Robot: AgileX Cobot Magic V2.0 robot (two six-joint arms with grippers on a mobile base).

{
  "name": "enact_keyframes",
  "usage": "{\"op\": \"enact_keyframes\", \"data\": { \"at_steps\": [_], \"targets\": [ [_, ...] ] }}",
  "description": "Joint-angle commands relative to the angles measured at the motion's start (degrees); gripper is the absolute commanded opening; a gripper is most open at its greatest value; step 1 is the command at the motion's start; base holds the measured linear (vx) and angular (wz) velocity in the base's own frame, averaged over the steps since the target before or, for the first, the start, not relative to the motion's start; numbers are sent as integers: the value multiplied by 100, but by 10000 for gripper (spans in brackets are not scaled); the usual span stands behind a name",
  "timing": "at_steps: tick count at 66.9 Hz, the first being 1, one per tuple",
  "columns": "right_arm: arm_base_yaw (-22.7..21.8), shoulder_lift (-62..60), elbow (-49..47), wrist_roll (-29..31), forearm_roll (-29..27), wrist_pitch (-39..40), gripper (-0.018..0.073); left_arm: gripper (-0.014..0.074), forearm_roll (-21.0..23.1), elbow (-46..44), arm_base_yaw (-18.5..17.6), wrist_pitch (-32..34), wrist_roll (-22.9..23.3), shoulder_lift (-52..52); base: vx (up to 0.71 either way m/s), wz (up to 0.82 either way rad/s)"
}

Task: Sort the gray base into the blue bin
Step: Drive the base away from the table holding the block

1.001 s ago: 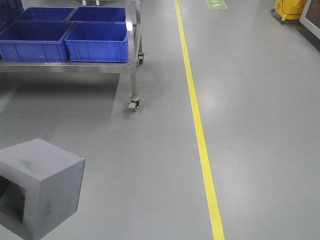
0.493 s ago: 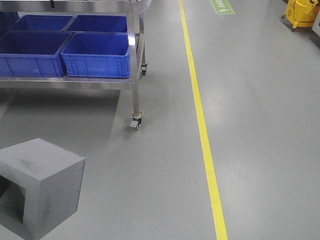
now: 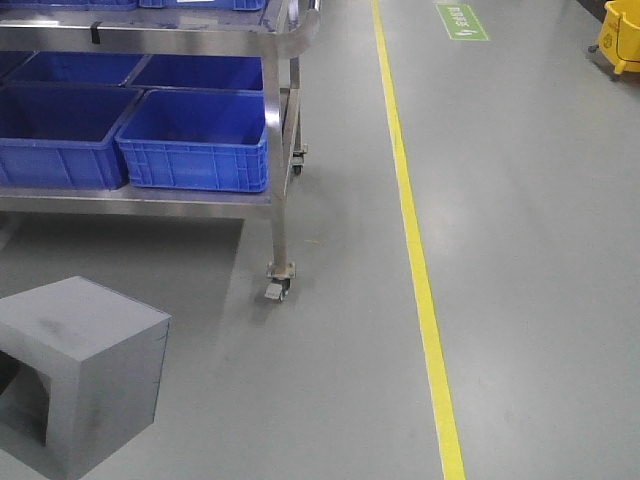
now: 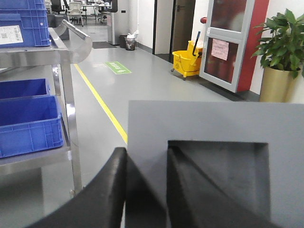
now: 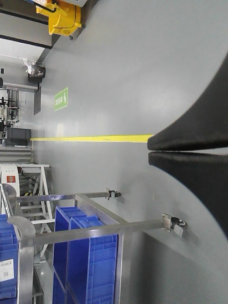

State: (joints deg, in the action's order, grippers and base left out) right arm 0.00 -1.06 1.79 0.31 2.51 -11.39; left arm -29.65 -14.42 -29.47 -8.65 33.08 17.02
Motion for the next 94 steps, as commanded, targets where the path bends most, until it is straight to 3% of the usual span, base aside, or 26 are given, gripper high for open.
{"op": "enact_keyframes", "data": {
  "at_steps": [1,37,94],
  "targets": [
    [-30,-42,32,38,49,408,-5,-7,-15,-173,-32,541,29,14,41,1],
    [-30,-42,32,38,49,413,-5,-7,-15,-173,-32,541,29,14,37,13],
    [-30,-42,32,38,49,413,-5,-7,-15,-173,-32,541,29,14,26,86]
  ]
}}
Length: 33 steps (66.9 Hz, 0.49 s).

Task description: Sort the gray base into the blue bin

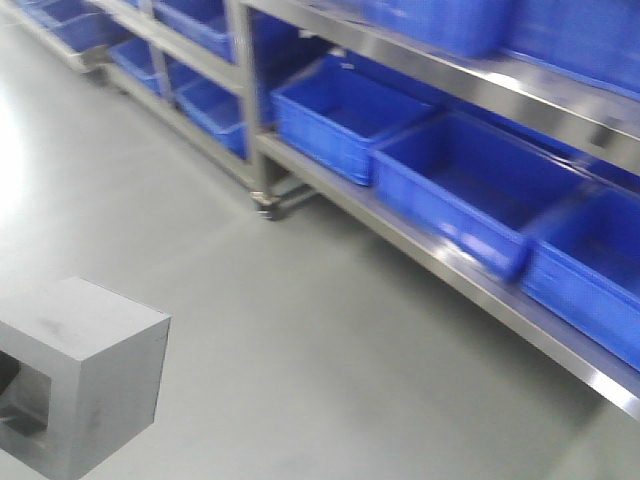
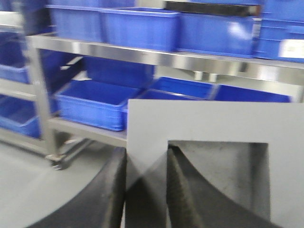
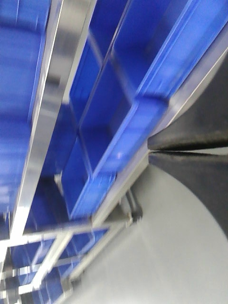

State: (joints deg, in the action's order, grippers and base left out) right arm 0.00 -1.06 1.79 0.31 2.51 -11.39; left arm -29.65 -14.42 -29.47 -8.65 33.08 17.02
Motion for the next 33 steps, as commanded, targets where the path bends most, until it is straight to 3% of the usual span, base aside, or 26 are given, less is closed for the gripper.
{"op": "enact_keyframes", "data": {
  "at_steps": [1,33],
  "targets": [
    [-30,-42,32,38,49,413,-5,-7,-15,-173,-32,541,29,14,24,70],
    [-30,-42,32,38,49,407,-5,-7,-15,-173,-32,541,29,14,24,72]
  ]
}}
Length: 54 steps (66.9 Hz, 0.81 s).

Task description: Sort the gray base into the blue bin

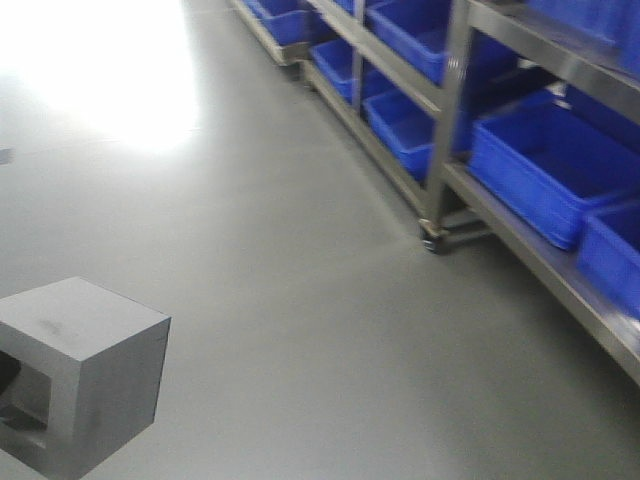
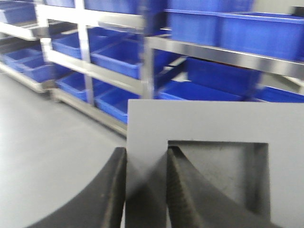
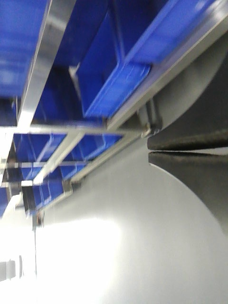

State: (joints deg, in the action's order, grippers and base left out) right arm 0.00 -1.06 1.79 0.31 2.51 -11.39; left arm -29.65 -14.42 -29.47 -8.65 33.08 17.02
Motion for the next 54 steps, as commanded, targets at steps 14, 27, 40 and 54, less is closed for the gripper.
{"op": "enact_keyframes", "data": {
  "at_steps": [14,27,40,54],
  "targets": [
    [-30,-42,32,38,49,407,-5,-7,-15,-173,-32,541,29,14,28,76],
    [-30,-42,32,38,49,407,-5,-7,-15,-173,-32,541,29,14,33,51],
    [-30,-42,32,38,49,407,-5,-7,-15,-173,-32,541,29,14,38,24],
    [-30,-42,32,38,49,407,-5,-7,-15,-173,-32,541,29,14,42,8]
  ]
}}
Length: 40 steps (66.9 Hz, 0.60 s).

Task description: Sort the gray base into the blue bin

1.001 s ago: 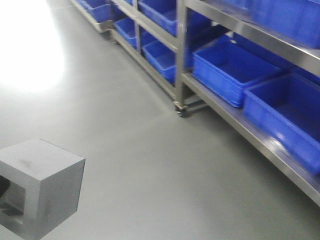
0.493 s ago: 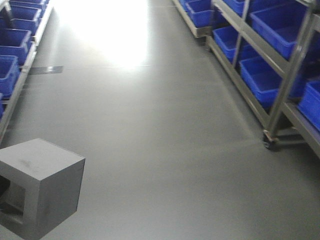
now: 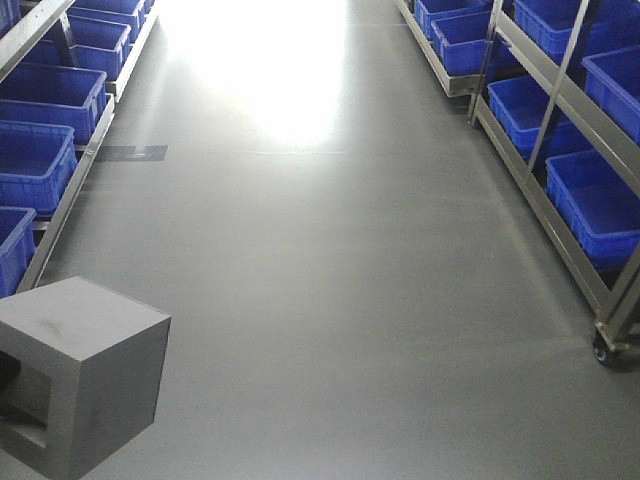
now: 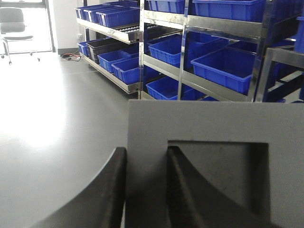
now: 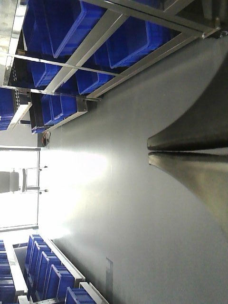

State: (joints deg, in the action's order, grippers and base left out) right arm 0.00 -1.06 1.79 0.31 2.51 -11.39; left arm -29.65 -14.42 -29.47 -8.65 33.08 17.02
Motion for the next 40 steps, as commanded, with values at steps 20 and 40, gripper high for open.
{"op": "enact_keyframes", "data": {
  "at_steps": [20,40],
  "targets": [
    [-30,-42,32,38,49,413,-5,-7,-15,-173,-32,541,29,14,45,0],
    [-30,-42,32,38,49,413,-5,-7,-15,-173,-32,541,29,14,47,-2]
  ]
}}
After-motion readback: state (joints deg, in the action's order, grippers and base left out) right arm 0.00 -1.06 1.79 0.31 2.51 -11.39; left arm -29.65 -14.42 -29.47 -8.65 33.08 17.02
